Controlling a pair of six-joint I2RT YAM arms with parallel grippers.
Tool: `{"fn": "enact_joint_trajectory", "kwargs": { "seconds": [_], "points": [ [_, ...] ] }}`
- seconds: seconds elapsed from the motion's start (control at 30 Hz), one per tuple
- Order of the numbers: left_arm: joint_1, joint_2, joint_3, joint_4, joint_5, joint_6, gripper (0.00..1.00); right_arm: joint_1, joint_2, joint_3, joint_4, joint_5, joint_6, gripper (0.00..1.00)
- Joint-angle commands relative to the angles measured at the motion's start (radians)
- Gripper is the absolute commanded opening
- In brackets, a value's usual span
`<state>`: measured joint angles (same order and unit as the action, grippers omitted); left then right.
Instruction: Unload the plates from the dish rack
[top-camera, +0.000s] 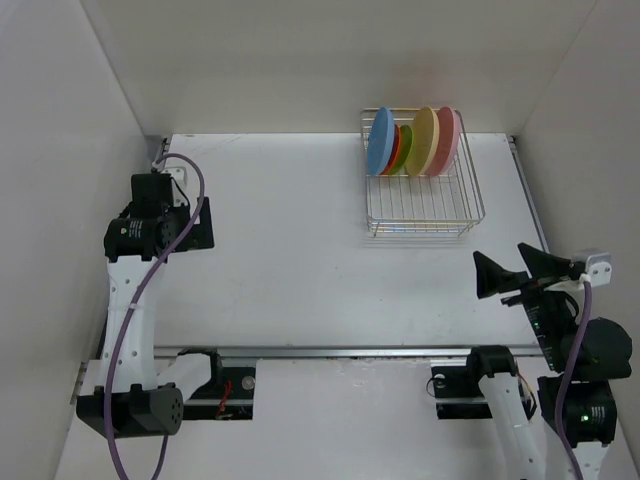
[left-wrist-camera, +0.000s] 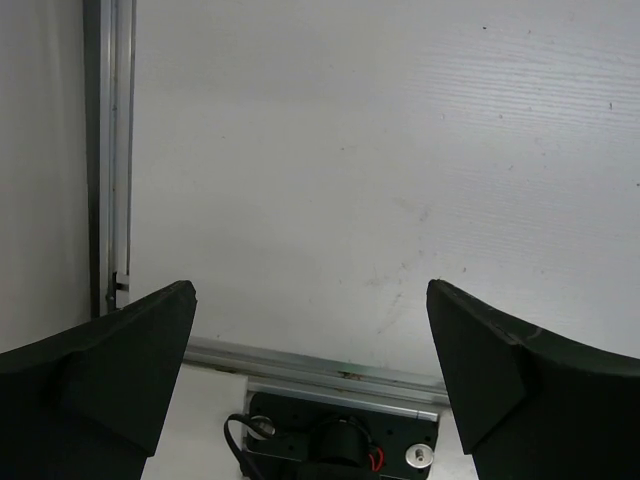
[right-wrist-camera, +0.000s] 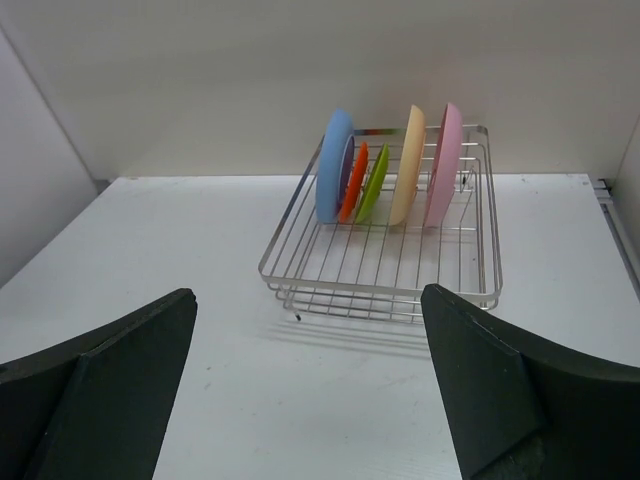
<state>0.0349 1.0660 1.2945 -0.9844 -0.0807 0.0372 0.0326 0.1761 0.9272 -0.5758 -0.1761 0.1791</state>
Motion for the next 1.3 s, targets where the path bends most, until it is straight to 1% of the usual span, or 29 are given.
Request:
{"fn": "enact_joint_trajectory", "kwargs": {
  "seconds": [0.0, 0.13, 0.27, 0.3, 0.37, 0.4, 0.47, 0.5, 0.53, 0.57, 0.6, 0.63, 0.7, 0.73, 0.77, 0.8, 0.83, 0.87, 0.97, 1.07, 1.1, 1.17, 1.2, 1.27],
  "points": [
    [0.005, -0.023, -0.001, 0.010, 0.022, -0.014, 1.00, 0.001, -0.010, 0.007, 0.027, 0.010, -0.010, 1.00],
    [0.005, -0.012, -0.001, 0.029, 0.044, -0.014, 1.00, 0.001, 0.054, 0.062, 0.027, 0.010, -0.010, 1.00],
    [0.005, 0.008, -0.011, 0.038, 0.044, -0.005, 1.00, 0.001, 0.204, 0.142, 0.079, 0.000, 0.020, 1.00],
    [0.005, 0.008, -0.011, 0.038, 0.044, 0.004, 1.00, 0.001, 0.292, 0.160, 0.118, 0.000, 0.040, 1.00],
    [0.005, 0.018, -0.021, 0.038, 0.044, 0.004, 1.00, 0.001, 0.402, 0.230, 0.166, -0.040, 0.065, 1.00],
    [0.005, 0.028, -0.021, 0.038, 0.044, 0.004, 1.00, 0.001, 0.534, 0.263, 0.201, -0.061, 0.078, 1.00],
    [0.005, 0.038, -0.021, 0.038, 0.044, 0.013, 1.00, 0.047, 0.684, 0.346, 0.211, -0.082, 0.115, 0.96],
    [0.005, 0.048, -0.021, 0.038, 0.044, 0.013, 1.00, 0.076, 0.759, 0.439, 0.211, -0.039, 0.115, 0.95],
    [0.005, 0.048, -0.021, 0.038, 0.033, 0.013, 1.00, 0.111, 0.901, 0.490, 0.194, 0.016, 0.115, 0.94],
    [0.005, 0.048, -0.021, 0.029, 0.033, 0.023, 1.00, 0.150, 0.971, 0.543, 0.180, 0.076, 0.115, 0.94],
    [0.005, 0.048, -0.021, 0.029, 0.033, 0.023, 1.00, 0.223, 1.038, 0.658, 0.165, 0.190, 0.099, 0.94],
    [0.005, 0.048, -0.021, 0.029, 0.022, 0.023, 1.00, 0.255, 1.171, 0.718, 0.134, 0.238, 0.082, 0.94],
    [0.005, 0.060, -0.021, 0.029, 0.010, 0.023, 1.00, 0.309, 1.308, 0.842, 0.097, 0.355, 0.054, 0.94],
    [0.005, 0.074, -0.021, 0.029, 0.010, 0.023, 1.00, 0.309, 1.442, 0.977, 0.056, 0.389, 0.054, 0.91],
    [0.005, 0.083, -0.021, 0.029, -0.001, 0.023, 1.00, 0.309, 1.509, 1.048, 0.032, 0.423, 0.054, 0.88],
    [0.005, 0.083, -0.021, 0.029, -0.013, 0.023, 1.00, 0.319, 1.572, 1.120, 0.010, 0.456, 0.054, 0.88],
    [0.005, 0.109, -0.021, 0.029, -0.013, 0.032, 1.00, 0.319, 1.630, 1.242, -0.007, 0.530, 0.054, 0.87],
    [0.005, 0.109, -0.011, 0.029, -0.013, 0.032, 1.00, 0.319, 1.730, 1.287, -0.016, 0.567, 0.054, 0.86],
    [0.005, 0.153, -0.001, 0.020, -0.013, 0.032, 1.00, 0.319, 1.874, 1.395, -0.006, 0.688, 0.054, 0.80],
    [0.005, 0.186, 0.011, 0.010, -0.013, 0.032, 1.00, 0.319, 1.930, 1.395, 0.062, 0.748, 0.054, 0.74],
    [0.005, 0.186, 0.020, 0.010, -0.013, 0.032, 1.00, 0.319, 1.967, 1.395, 0.071, 0.748, 0.054, 0.74],
    [0.005, 0.206, 0.020, 0.010, -0.013, 0.032, 1.00, 0.328, 1.993, 1.395, 0.080, 0.709, 0.054, 0.69],
    [0.005, 0.206, 0.020, 0.010, -0.013, 0.032, 1.00, 0.328, 1.993, 1.374, 0.080, 0.695, 0.054, 0.68],
    [0.005, 0.215, 0.020, 0.010, -0.013, 0.032, 1.00, 0.337, 2.014, 1.327, 0.138, 0.695, 0.054, 0.67]
  ]
}}
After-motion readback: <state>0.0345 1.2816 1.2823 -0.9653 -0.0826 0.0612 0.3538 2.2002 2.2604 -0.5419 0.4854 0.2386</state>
